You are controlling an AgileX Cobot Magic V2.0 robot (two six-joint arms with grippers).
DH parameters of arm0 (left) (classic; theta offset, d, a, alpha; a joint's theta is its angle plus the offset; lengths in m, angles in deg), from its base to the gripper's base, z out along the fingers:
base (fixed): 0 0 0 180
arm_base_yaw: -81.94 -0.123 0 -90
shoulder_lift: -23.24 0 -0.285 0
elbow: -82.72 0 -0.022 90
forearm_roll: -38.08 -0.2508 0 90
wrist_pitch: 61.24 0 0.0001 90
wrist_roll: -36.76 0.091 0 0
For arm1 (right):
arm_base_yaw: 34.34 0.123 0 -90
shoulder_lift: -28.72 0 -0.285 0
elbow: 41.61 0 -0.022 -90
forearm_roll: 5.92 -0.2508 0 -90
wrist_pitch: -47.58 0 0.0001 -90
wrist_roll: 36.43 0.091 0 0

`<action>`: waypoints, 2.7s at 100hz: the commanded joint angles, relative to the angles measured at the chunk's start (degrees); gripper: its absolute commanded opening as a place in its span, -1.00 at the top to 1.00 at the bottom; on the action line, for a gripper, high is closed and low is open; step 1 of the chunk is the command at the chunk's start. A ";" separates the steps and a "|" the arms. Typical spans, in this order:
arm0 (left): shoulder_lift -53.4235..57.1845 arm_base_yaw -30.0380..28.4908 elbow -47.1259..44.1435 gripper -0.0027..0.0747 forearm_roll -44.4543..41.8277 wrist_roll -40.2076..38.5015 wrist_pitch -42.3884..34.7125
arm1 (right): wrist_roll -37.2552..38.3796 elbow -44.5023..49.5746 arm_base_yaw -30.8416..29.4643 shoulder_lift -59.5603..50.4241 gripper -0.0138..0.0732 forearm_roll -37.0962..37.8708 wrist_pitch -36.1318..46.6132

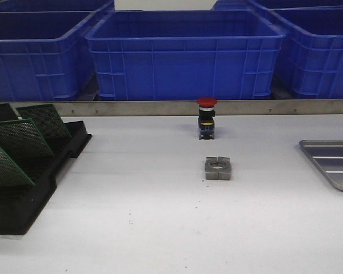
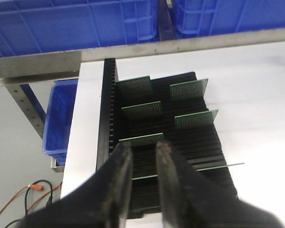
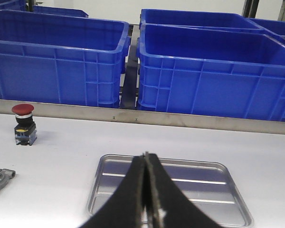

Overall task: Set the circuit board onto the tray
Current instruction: 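Move the left gripper down to a green circuit board in the black rack, then grasp the green circuit board with the left gripper and lift it out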

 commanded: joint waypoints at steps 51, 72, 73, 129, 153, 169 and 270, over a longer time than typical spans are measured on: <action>-29.52 3.61 9.32 -0.21 26.64 78.51 8.15 | -0.14 0.05 -0.15 -1.13 0.82 0.56 4.76; -38.36 7.01 9.32 -0.21 23.72 81.01 2.41 | -0.14 0.05 -0.15 -1.13 0.82 0.56 4.76; -38.63 7.02 9.32 -0.21 23.72 81.01 2.19 | -0.14 0.05 -0.15 -1.13 0.82 0.56 4.76; -49.34 7.43 9.32 0.97 23.82 81.01 -4.25 | -0.14 0.05 -0.15 -1.13 0.82 0.56 4.76; -45.98 7.43 9.32 0.97 23.82 81.01 -1.93 | -0.14 0.05 -0.15 -1.13 0.82 0.56 4.76; -40.12 7.43 10.84 0.97 24.72 81.01 4.49 | -0.14 0.05 -0.15 -1.13 0.82 0.56 4.76; -35.93 29.44 11.54 0.97 66.27 81.01 15.71 | -0.09 -4.42 -0.10 -1.08 0.82 0.56 0.63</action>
